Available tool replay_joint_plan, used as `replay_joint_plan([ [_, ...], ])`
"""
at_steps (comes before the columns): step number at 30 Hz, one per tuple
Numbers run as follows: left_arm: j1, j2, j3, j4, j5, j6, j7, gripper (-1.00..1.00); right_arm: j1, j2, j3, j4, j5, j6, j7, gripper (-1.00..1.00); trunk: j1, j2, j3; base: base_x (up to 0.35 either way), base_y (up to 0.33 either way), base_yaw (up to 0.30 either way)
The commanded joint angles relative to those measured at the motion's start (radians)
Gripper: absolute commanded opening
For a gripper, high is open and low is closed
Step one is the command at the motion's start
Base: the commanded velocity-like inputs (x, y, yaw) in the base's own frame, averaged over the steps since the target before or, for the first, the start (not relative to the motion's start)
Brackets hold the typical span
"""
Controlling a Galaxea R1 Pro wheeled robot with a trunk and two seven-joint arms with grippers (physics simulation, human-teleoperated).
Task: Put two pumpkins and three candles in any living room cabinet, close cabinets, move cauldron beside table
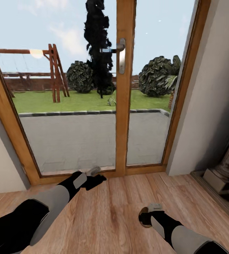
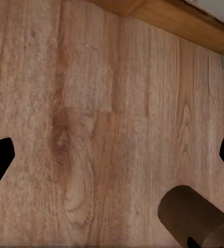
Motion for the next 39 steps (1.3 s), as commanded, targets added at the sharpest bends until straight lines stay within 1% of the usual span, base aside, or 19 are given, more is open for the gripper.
replay_joint_plan([
  [1, 0.005, -0.001, -0.005, 0.000, 0.003, -0.011, 0.000, 1.00, 0.000, -0.001, 0.009, -0.002, -0.009, 0.005, -0.006, -1.00, -0.001, 0.000, -0.001, -0.312, 0.000, -0.295],
  [3, 0.013, -0.003, -0.005, 0.000, -0.006, -0.026, 0.001, 1.00, 0.000, -0.003, 0.010, -0.001, -0.008, 0.005, -0.005, -1.00, -0.001, 0.000, -0.001, -0.312, 0.000, -0.295],
  [5, 0.030, -0.005, -0.005, 0.007, -0.026, -0.035, 0.001, 1.00, 0.000, -0.003, 0.010, -0.001, -0.008, 0.004, -0.004, -1.00, -0.001, 0.000, -0.001, -0.312, 0.000, -0.295],
  [9, 0.042, -0.005, -0.005, 0.015, -0.039, -0.046, 0.001, 1.00, 0.000, -0.003, 0.011, 0.000, -0.008, 0.004, -0.004, -1.00, -0.001, 0.000, -0.001, -0.312, 0.000, -0.295],
  [10, 0.045, -0.006, -0.005, 0.026, -0.041, -0.066, 0.000, 1.00, 0.000, -0.003, 0.011, 0.000, -0.008, 0.004, -0.004, -1.00, -0.001, 0.000, -0.001, -0.312, 0.000, -0.295],
  [12, 0.048, -0.008, -0.005, 0.049, -0.042, -0.102, 0.000, 1.00, 0.000, -0.003, 0.011, 0.001, -0.008, 0.005, -0.004, -1.00, -0.001, 0.000, -0.001, -0.312, 0.000, -0.295],
  [17, 0.053, -0.012, -0.004, 0.073, -0.042, -0.135, 0.000, 1.00, 0.001, -0.003, 0.011, 0.001, -0.008, 0.005, -0.004, -1.00, -0.001, 0.000, 0.000, -0.312, 0.000, -0.295],
  [19, 0.059, -0.019, -0.004, 0.077, -0.041, -0.140, 0.000, 1.00, 0.001, -0.003, 0.011, 0.002, -0.008, 0.005, -0.004, -1.00, -0.001, 0.000, 0.001, -0.312, 0.000, -0.295],
  [21, 0.079, -0.034, -0.003, 0.080, -0.041, -0.170, 0.001, 1.00, 0.002, -0.003, 0.011, 0.004, -0.008, 0.005, -0.005, -1.00, -0.001, 0.000, 0.002, -0.308, 0.000, -0.295],
  [25, 0.095, -0.042, -0.003, 0.080, -0.041, -0.188, 0.001, 1.00, 0.002, -0.003, 0.011, 0.005, -0.006, 0.005, -0.005, -1.00, -0.001, 0.000, 0.004, -0.250, 0.000, -0.295],
  [33, 0.130, -0.044, -0.002, 0.080, -0.039, -0.198, 0.002, 1.00, 0.003, -0.003, 0.011, 0.006, -0.006, 0.005, -0.006, -1.00, -0.001, 0.000, 0.008, -0.028, 0.000, -0.295],
  [39, 0.133, -0.045, -0.002, 0.081, -0.038, -0.247, 0.002, 1.00, 0.003, -0.004, 0.010, 0.006, -0.006, 0.005, -0.006, -1.00, -0.001, 0.000, 0.012, -0.001, 0.000, -0.295],
])
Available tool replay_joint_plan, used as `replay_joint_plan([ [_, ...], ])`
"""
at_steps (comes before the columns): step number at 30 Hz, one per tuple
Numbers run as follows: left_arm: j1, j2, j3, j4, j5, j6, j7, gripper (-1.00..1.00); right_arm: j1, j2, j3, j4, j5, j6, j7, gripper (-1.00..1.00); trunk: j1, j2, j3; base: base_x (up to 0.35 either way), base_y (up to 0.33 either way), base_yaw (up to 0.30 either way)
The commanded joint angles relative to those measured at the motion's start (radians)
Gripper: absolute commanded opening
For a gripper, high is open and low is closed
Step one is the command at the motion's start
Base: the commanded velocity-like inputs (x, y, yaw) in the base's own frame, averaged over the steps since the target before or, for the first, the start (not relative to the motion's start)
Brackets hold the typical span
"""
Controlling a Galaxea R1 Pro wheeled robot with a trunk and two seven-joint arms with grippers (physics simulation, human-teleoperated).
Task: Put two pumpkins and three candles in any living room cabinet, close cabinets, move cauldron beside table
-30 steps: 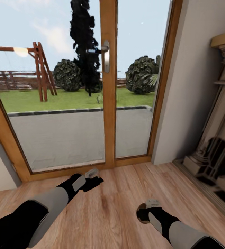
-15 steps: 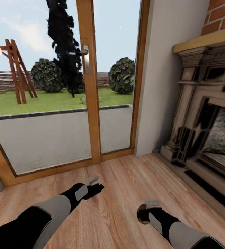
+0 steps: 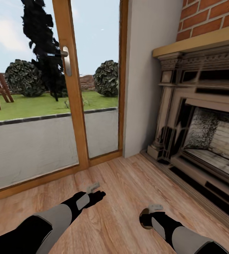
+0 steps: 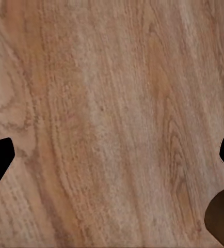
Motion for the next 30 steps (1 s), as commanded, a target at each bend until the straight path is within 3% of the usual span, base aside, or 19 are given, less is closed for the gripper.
replay_joint_plan([
  [1, 0.000, 0.000, -0.008, 0.000, 0.009, 0.000, 0.001, 1.00, 0.000, -0.001, 0.008, -0.002, -0.009, 0.005, -0.006, -1.00, 0.000, 0.000, 0.000, 0.000, 0.000, -0.295],
  [30, 0.000, 0.003, -0.007, 0.021, 0.011, -0.010, 0.001, 1.00, -0.001, -0.004, 0.009, -0.002, -0.008, 0.006, -0.009, -1.00, 0.000, 0.000, 0.026, 0.000, 0.000, -0.257],
])
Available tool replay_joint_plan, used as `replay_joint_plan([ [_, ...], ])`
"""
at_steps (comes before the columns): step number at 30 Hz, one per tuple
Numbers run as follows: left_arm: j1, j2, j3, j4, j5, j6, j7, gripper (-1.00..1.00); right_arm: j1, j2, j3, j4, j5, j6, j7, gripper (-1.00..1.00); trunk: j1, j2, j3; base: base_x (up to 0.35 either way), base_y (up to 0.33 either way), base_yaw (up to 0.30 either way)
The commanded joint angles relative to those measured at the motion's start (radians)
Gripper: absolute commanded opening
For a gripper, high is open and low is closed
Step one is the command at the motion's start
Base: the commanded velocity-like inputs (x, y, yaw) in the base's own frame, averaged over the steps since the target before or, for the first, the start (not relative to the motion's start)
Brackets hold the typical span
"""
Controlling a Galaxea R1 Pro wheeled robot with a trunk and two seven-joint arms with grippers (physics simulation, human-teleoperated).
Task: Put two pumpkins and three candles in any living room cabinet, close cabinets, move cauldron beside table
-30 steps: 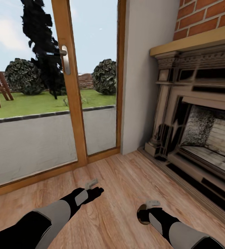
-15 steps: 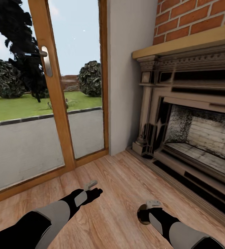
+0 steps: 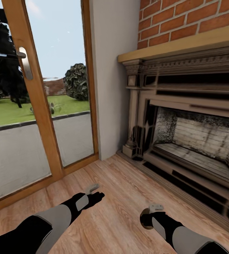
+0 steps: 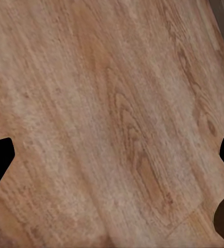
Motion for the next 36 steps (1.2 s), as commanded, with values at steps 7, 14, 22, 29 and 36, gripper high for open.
replay_joint_plan([
  [7, 0.000, 0.000, -0.008, -0.001, 0.009, 0.003, 0.001, 1.00, 0.000, -0.001, 0.008, -0.002, -0.008, 0.006, -0.006, -1.00, 0.000, 0.000, 0.002, 0.000, 0.000, -0.288],
  [14, 0.000, 0.000, -0.008, -0.001, 0.009, 0.003, 0.001, 1.00, 0.000, -0.001, 0.009, -0.002, -0.008, 0.006, -0.007, -1.00, 0.000, 0.000, 0.005, 0.000, 0.000, -0.288],
  [22, 0.000, 0.000, -0.008, 0.021, 0.009, 0.003, 0.001, 1.00, 0.000, -0.001, 0.008, -0.002, -0.008, 0.006, -0.008, -1.00, 0.000, 0.000, 0.008, 0.000, 0.000, -0.289],
  [29, 0.000, 0.000, -0.007, 0.023, 0.009, 0.003, 0.001, 1.00, 0.000, -0.001, 0.009, -0.002, -0.008, 0.006, -0.008, -1.00, 0.000, 0.000, 0.008, 0.000, 0.000, -0.290],
  [36, 0.000, 0.000, -0.007, 0.025, 0.009, 0.003, 0.001, 1.00, 0.000, 0.000, 0.009, -0.002, -0.008, 0.006, -0.008, -1.00, 0.000, 0.000, 0.008, 0.000, 0.000, -0.291],
])
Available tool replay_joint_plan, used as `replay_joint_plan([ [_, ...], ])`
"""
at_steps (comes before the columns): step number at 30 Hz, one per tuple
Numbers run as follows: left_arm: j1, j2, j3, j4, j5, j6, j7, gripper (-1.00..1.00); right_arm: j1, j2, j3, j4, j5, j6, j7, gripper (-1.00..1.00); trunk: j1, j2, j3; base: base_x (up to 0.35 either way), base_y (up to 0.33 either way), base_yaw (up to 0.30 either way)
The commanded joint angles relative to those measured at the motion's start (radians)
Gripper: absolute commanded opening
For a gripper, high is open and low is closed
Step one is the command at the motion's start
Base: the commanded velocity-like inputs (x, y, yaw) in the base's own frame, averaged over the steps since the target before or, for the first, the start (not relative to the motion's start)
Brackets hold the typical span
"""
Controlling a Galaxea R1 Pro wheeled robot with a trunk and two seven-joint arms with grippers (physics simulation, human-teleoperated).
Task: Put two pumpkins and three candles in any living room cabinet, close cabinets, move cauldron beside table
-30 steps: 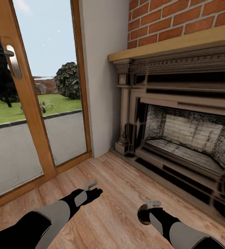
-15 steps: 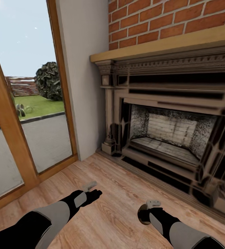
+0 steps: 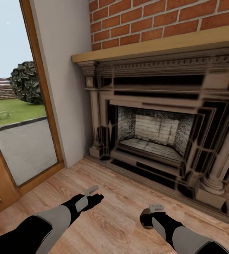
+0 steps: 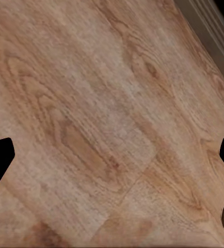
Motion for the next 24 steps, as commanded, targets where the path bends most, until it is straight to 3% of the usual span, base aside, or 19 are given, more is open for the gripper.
replay_joint_plan([
  [1, -0.001, 0.000, -0.008, 0.000, 0.010, 0.003, 0.001, 1.00, -0.001, 0.000, 0.009, -0.002, -0.008, 0.005, -0.006, -1.00, 0.000, 0.000, -0.001, 0.000, 0.000, -0.291],
  [9, -0.001, 0.000, -0.008, 0.001, 0.010, 0.002, 0.001, 1.00, -0.001, 0.001, 0.009, -0.002, -0.007, 0.004, -0.007, -1.00, 0.000, 0.000, 0.001, 0.000, 0.000, -0.285],
  [17, -0.001, 0.000, -0.008, 0.003, 0.011, 0.002, 0.001, 1.00, -0.001, 0.001, 0.010, -0.001, -0.006, 0.004, -0.008, -1.00, 0.000, 0.000, 0.001, 0.000, 0.000, -0.065],
  [24, -0.001, 0.000, -0.008, 0.009, 0.011, 0.002, 0.001, 1.00, -0.001, 0.001, 0.009, -0.001, -0.006, 0.004, -0.008, -1.00, 0.000, 0.000, 0.001, 0.000, 0.000, -0.248],
])
